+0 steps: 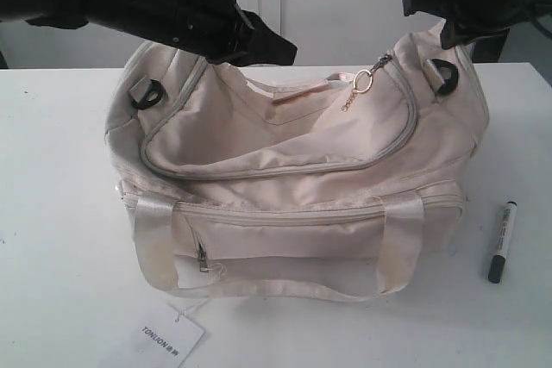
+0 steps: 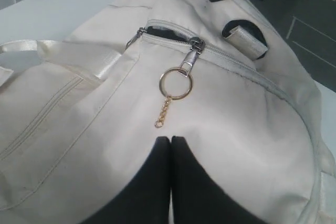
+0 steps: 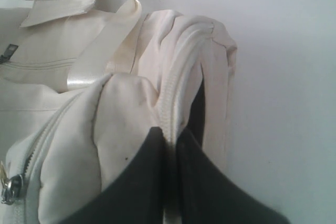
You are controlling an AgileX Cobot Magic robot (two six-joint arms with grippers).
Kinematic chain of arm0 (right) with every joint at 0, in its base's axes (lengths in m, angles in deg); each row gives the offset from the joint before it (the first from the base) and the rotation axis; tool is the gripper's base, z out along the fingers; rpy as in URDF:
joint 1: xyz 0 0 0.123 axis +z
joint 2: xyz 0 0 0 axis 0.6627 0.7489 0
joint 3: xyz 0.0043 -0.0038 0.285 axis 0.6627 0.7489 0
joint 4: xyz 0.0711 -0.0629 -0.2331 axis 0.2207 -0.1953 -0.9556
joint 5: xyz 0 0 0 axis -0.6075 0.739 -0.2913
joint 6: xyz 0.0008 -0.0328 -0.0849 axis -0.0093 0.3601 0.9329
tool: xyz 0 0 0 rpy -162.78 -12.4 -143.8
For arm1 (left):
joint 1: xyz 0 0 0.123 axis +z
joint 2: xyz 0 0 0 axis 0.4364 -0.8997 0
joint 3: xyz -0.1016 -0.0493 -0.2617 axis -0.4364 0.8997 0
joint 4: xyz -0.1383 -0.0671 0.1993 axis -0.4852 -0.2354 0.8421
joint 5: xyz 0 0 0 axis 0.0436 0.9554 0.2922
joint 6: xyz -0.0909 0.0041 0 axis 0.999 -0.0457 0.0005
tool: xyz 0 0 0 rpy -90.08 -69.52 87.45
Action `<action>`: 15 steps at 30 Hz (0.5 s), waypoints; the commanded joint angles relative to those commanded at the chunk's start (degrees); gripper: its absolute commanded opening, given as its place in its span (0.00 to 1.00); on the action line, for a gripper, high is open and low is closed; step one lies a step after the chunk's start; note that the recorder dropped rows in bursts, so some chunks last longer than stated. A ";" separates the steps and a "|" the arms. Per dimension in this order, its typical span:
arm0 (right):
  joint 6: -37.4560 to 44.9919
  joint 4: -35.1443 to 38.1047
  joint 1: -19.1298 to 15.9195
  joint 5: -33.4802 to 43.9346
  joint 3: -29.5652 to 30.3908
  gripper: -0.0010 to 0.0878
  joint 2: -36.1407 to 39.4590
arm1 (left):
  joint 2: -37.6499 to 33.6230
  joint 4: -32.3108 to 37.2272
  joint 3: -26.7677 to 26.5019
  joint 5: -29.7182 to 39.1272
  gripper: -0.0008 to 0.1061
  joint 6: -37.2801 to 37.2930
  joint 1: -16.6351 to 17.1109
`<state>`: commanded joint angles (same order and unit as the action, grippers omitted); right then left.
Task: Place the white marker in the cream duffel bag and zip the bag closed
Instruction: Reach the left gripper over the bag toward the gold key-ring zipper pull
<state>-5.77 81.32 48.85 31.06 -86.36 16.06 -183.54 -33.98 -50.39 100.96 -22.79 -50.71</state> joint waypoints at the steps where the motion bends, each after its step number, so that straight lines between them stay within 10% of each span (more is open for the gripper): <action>1: 0.00 0.00 0.00 -0.14 0.00 0.01 0.00 | -0.61 0.00 -0.69 0.29 0.01 0.00 0.00; 15: 0.00 0.00 0.00 -0.35 0.00 0.01 0.00 | -8.88 -0.32 -11.17 2.30 0.01 -8.40 -1.97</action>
<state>-5.77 81.32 48.85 30.71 -86.36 16.06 -192.42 -34.30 -61.56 103.26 -31.19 -52.68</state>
